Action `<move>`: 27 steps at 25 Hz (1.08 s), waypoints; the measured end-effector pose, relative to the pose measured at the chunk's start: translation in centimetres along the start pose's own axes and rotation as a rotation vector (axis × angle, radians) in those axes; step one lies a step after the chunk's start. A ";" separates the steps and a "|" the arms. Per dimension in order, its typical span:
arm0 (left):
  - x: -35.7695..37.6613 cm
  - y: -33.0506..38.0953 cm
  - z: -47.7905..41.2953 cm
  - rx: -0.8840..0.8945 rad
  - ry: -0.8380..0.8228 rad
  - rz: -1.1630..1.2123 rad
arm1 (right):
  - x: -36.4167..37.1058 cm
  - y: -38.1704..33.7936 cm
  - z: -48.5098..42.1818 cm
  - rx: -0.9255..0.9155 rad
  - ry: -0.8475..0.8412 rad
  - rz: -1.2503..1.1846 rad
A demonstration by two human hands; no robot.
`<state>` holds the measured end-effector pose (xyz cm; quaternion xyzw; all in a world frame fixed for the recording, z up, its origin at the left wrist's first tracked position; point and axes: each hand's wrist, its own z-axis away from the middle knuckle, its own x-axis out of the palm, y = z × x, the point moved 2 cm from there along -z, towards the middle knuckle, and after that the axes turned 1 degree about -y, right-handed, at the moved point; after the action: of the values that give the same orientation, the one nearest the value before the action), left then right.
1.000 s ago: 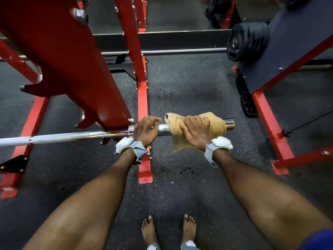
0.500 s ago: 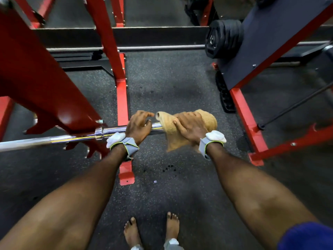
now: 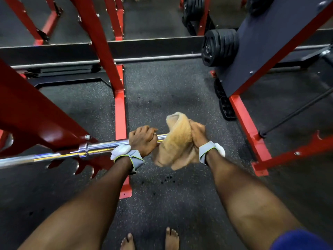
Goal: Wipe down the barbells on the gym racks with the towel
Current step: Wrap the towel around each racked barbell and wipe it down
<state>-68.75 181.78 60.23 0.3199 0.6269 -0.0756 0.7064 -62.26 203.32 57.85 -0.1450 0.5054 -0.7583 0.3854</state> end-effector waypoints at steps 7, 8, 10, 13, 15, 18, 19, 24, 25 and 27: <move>-0.4 0.7 -0.5 -0.038 -0.002 -0.104 | -0.6 0.4 1.9 -0.227 0.049 0.294; -0.5 0.9 -0.5 -0.047 -0.003 -0.104 | -0.5 0.1 1.2 -0.154 -0.007 0.128; -0.6 1.2 -0.4 -0.066 -0.010 -0.093 | -0.1 -0.2 1.5 0.073 -0.083 -0.350; -0.6 1.2 -0.3 -0.096 -0.037 -0.074 | 0.6 2.0 3.5 0.141 -0.019 -0.423; -0.7 1.3 -0.1 -0.093 -0.040 -0.078 | -0.2 2.5 3.9 -0.071 0.048 -0.048; -1.1 1.4 -0.4 -0.106 -0.065 -0.064 | -0.6 1.2 2.0 -0.140 -0.034 -0.042; -1.1 1.5 -0.4 -0.105 -0.074 -0.072 | -0.4 1.3 1.9 -0.091 -0.061 -0.176; -1.0 1.4 -0.3 -0.104 -0.068 -0.085 | -0.3 2.1 3.3 -0.204 0.055 0.048; -1.0 1.3 -0.4 -0.102 -0.076 -0.081 | -0.4 1.7 2.8 -0.231 0.047 0.221; -0.9 1.3 -0.6 -0.099 -0.118 -0.073 | -0.8 0.2 1.3 -0.178 -0.042 0.263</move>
<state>-68.78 182.85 61.49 0.2565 0.5984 -0.0886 0.7538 -60.83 203.03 58.43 -0.1270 0.5771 -0.6504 0.4773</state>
